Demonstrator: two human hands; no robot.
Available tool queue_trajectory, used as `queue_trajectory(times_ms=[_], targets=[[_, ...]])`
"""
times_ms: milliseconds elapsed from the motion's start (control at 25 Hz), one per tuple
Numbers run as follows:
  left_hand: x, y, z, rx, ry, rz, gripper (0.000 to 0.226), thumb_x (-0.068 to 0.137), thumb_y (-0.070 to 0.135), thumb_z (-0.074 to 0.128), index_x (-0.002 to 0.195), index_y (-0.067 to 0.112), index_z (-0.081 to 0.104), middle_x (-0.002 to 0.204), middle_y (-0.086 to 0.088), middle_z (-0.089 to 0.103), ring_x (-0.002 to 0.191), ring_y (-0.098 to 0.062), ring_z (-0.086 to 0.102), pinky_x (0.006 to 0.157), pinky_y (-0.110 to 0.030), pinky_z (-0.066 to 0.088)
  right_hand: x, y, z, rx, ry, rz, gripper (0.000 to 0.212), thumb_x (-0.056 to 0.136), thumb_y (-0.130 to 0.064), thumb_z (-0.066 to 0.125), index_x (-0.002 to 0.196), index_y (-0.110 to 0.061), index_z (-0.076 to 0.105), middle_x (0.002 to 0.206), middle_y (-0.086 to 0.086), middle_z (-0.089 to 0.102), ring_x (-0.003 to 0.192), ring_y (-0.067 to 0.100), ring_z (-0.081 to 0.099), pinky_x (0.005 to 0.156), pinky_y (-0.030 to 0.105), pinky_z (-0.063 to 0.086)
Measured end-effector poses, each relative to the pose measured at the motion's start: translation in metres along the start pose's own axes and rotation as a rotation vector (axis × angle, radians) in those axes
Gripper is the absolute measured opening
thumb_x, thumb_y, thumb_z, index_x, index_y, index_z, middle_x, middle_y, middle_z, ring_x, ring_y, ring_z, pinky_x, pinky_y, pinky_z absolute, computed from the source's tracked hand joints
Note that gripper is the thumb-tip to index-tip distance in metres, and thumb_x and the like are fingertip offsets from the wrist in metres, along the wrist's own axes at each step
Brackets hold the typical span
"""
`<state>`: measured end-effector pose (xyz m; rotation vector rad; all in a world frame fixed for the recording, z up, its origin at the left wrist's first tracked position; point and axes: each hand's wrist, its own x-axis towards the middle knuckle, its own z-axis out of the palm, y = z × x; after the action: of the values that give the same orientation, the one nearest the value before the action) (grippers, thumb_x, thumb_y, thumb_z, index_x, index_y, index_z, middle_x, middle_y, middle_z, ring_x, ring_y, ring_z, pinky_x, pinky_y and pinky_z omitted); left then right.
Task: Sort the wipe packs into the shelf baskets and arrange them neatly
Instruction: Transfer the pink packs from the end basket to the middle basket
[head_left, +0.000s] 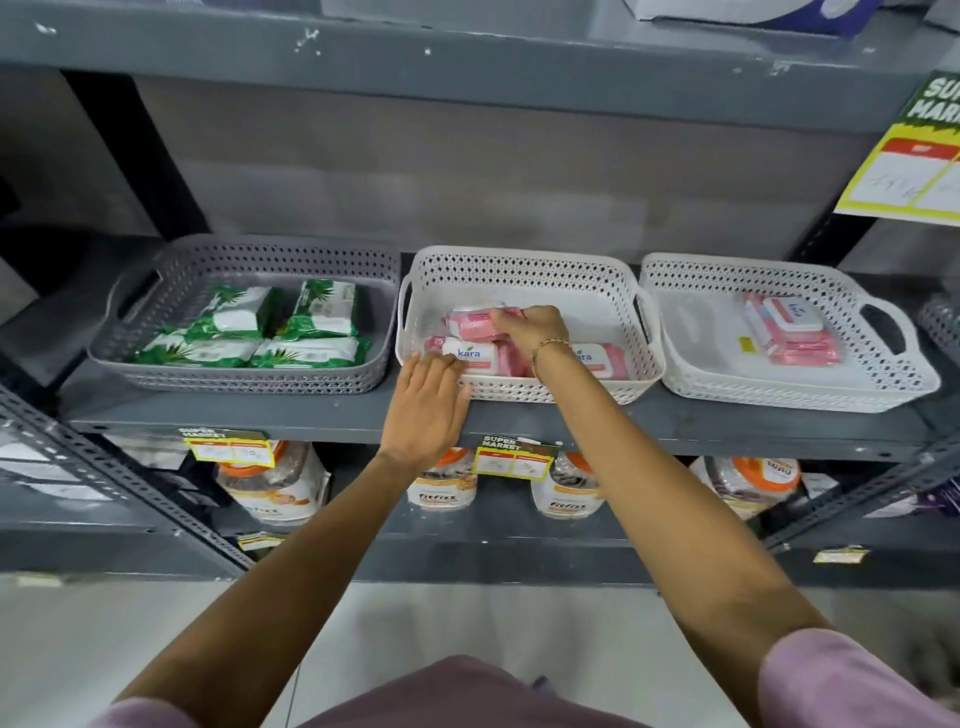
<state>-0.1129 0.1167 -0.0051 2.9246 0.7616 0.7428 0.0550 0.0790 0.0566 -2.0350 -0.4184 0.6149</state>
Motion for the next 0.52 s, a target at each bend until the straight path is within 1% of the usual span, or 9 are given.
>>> queue_trajectory(times_ms=[40,80,200,280,360,400,440,480,520], targets=[[-0.001,0.000,-0.001,-0.001,0.008,-0.008,0.037,0.096,0.027,0.036,0.118,0.008,0.059,0.116,-0.009,0.061,0.116,-0.028,0.052,0.113,-0.041,0.022,-0.004,-0.001,-0.006,-0.028,-0.007,-0.027,0.044,0.075,-0.041,0.069,0.097,-0.003,0.073,0.093,0.009,0.070,0.085,0.023,0.064,0.078,0.031,0.054],[-0.001,0.002,-0.001,-0.002,0.022,-0.017,0.036,0.095,0.027,0.037,0.118,0.009,0.059,0.117,-0.008,0.062,0.117,-0.027,0.052,0.113,-0.041,0.021,-0.010,-0.001,-0.017,-0.014,-0.022,-0.040,0.035,0.080,-0.035,0.067,0.097,-0.005,0.073,0.086,0.007,0.069,0.078,0.021,0.061,0.070,0.028,0.051],[0.000,0.012,-0.002,-0.010,0.030,-0.056,0.037,0.096,0.027,0.035,0.118,0.010,0.059,0.121,-0.006,0.061,0.122,-0.026,0.050,0.116,-0.041,0.017,-0.018,0.006,-0.057,0.086,-0.039,-0.059,0.018,0.086,-0.017,0.059,0.097,-0.008,0.070,0.072,0.004,0.064,0.053,0.013,0.053,0.039,0.015,0.038],[0.006,0.033,0.002,0.004,-0.004,-0.016,0.040,0.096,0.029,0.034,0.118,0.008,0.060,0.122,-0.008,0.062,0.124,-0.027,0.050,0.116,-0.041,0.015,-0.012,0.019,-0.093,0.183,0.004,-0.026,0.012,0.087,-0.012,0.057,0.095,-0.009,0.067,0.069,0.005,0.062,0.047,0.013,0.048,0.032,0.011,0.032],[0.015,0.067,0.008,0.000,-0.032,0.037,0.041,0.096,0.031,0.034,0.117,0.008,0.060,0.121,-0.008,0.063,0.123,-0.027,0.051,0.115,-0.041,0.015,-0.002,0.035,-0.138,0.329,0.116,0.045,0.008,0.086,-0.008,0.058,0.086,-0.006,0.065,0.061,0.004,0.060,0.047,0.014,0.047,0.034,0.012,0.036],[0.020,0.084,0.012,-0.012,-0.043,0.063,0.040,0.096,0.031,0.035,0.117,0.008,0.060,0.121,-0.008,0.063,0.121,-0.027,0.052,0.114,-0.041,0.017,0.000,0.044,-0.160,0.417,0.184,0.084,0.006,0.086,-0.006,0.058,0.084,-0.005,0.064,0.061,0.004,0.057,0.049,0.013,0.047,0.038,0.016,0.042],[0.025,0.101,0.016,-0.019,-0.050,0.090,0.040,0.095,0.032,0.036,0.118,0.008,0.060,0.121,-0.008,0.063,0.120,-0.027,0.052,0.113,-0.041,0.018,0.007,0.056,-0.181,0.484,0.243,0.117,0.007,0.086,-0.005,0.058,0.091,-0.003,0.063,0.067,0.005,0.056,0.054,0.013,0.047,0.048,0.021,0.050],[0.031,0.121,0.023,-0.017,-0.050,0.123,0.041,0.095,0.032,0.036,0.119,0.008,0.060,0.121,-0.008,0.064,0.120,-0.027,0.053,0.112,-0.042,0.021,0.012,0.070,-0.206,0.544,0.323,0.154,0.020,0.087,-0.007,0.058,0.107,-0.002,0.059,0.079,0.006,0.056,0.060,0.013,0.049,0.063,0.026,0.053],[0.036,0.136,0.028,-0.006,-0.063,0.142,0.041,0.095,0.032,0.036,0.119,0.009,0.060,0.121,-0.008,0.064,0.119,-0.027,0.054,0.112,-0.043,0.022,0.017,0.080,-0.226,0.613,0.398,0.199,0.036,0.087,-0.009,0.058,0.121,-0.002,0.053,0.092,0.007,0.054,0.070,0.014,0.052,0.075,0.029,0.052]])
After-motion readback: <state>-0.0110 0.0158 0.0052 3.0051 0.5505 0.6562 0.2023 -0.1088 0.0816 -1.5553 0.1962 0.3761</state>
